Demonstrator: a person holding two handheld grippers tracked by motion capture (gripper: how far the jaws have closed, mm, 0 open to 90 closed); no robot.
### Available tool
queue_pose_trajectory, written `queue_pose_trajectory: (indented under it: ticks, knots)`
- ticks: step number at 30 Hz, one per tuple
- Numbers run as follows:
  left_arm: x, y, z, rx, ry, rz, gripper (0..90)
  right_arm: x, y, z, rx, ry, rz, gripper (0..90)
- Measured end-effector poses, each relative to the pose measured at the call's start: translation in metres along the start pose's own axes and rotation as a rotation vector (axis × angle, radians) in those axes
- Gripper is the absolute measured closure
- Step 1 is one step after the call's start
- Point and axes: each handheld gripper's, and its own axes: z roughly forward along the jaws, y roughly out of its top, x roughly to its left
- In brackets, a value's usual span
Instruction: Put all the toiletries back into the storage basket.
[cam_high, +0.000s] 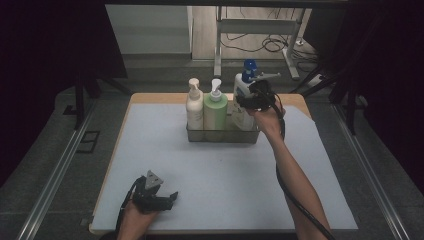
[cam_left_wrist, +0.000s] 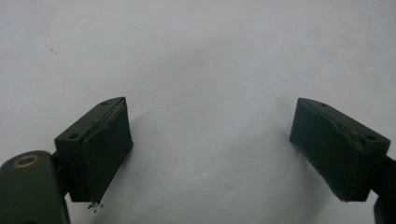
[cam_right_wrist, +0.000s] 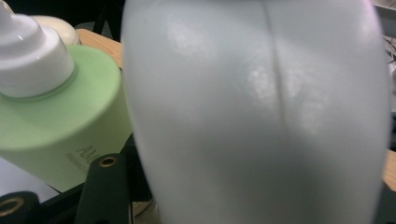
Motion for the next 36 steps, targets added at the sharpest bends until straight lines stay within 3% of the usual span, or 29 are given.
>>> queue_pose_trajectory:
  ticks: [32,36]
  knots:
    - [0.000,0.000,0.000,0.000,0.000,0.002,12.3,0.009,-0.032,0.014,0.076,0.047,0.007,40.7]
    - [0.000,0.000,0.000,0.001,0.000,0.003,12.3,0.009,-0.030,0.014,0.091,0.062,-0.022,39.5]
